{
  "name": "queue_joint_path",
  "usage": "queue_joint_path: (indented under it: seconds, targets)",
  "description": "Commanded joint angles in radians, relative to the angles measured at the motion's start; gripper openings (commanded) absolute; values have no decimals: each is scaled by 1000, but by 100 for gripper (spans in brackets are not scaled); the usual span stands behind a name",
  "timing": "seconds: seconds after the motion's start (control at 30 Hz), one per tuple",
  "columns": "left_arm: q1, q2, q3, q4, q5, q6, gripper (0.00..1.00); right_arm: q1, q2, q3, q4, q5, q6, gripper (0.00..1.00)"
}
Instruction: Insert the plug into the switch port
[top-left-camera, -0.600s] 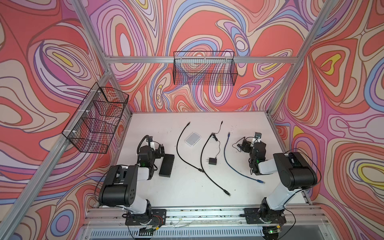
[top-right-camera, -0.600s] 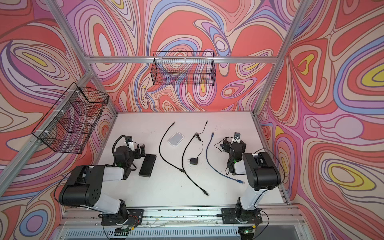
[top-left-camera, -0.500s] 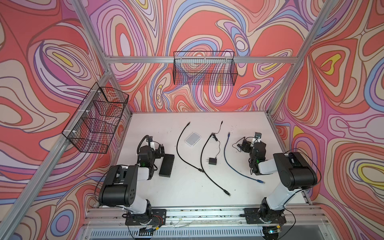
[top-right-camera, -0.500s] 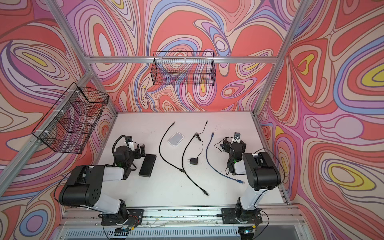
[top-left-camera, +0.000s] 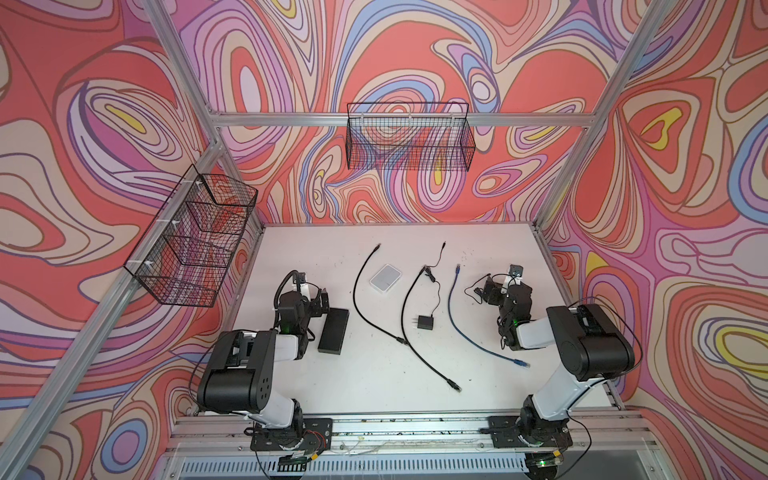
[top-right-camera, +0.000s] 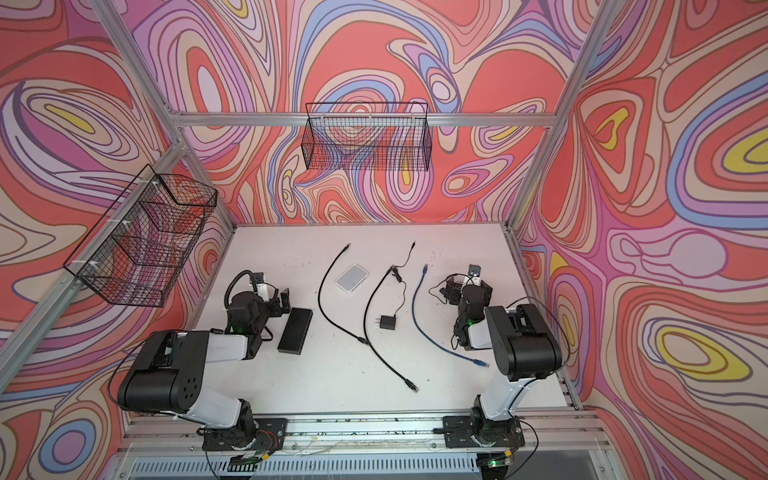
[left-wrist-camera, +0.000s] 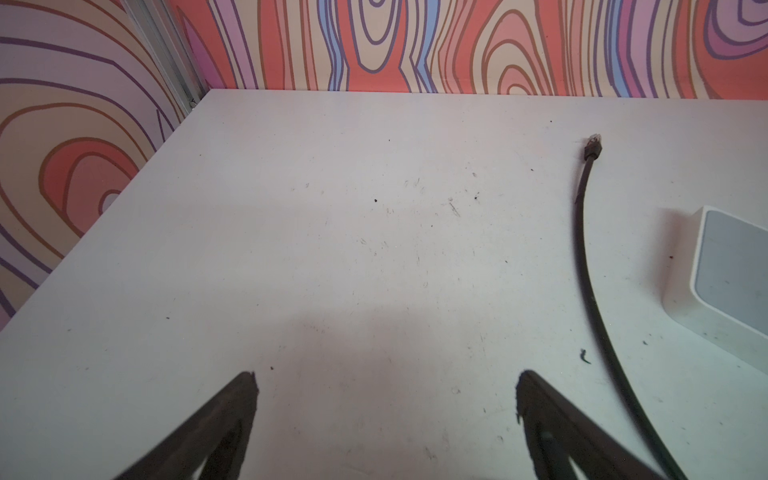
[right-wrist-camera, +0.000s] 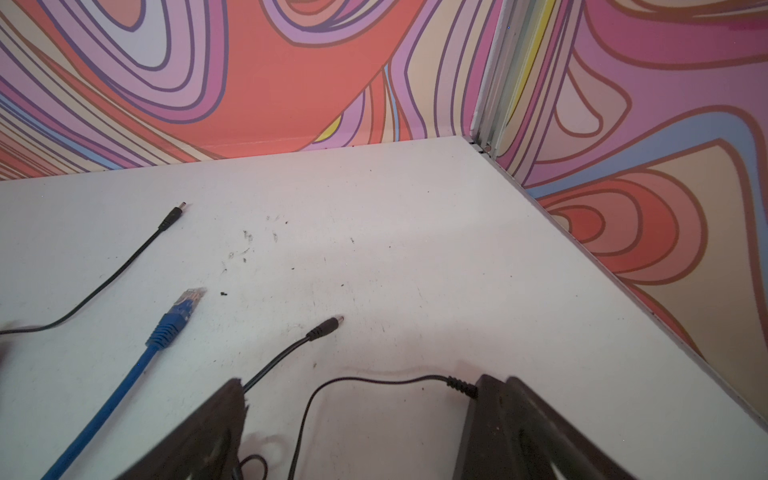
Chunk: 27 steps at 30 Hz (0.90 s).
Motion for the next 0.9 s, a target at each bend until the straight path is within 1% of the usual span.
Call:
queue_joint_path:
  seconds: [0.0,0.87]
  targets:
    - [6,11,14,12,6,15,100,-3,0,13,0,-5,3,98]
    - [6,10,16,11,6,15,100,-2,-4,8,7,2,1,98]
